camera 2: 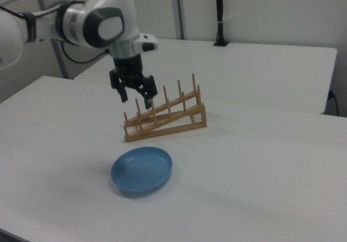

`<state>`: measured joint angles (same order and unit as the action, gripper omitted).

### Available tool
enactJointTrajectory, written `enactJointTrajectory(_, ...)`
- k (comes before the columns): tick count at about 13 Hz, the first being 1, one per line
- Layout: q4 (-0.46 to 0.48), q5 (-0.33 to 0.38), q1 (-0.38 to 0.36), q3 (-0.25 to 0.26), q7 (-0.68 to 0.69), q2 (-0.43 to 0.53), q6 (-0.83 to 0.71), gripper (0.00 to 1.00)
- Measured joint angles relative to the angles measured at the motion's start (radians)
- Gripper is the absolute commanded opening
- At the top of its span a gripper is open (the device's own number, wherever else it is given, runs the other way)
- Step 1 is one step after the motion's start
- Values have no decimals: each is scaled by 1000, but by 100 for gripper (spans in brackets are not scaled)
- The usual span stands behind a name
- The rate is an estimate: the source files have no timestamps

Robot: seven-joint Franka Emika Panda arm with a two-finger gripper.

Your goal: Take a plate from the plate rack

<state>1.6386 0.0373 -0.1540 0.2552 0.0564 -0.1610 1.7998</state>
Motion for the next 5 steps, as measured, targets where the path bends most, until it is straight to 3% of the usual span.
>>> enactJointTrajectory(5,2,0,2,-18,-27,68,-60,100)
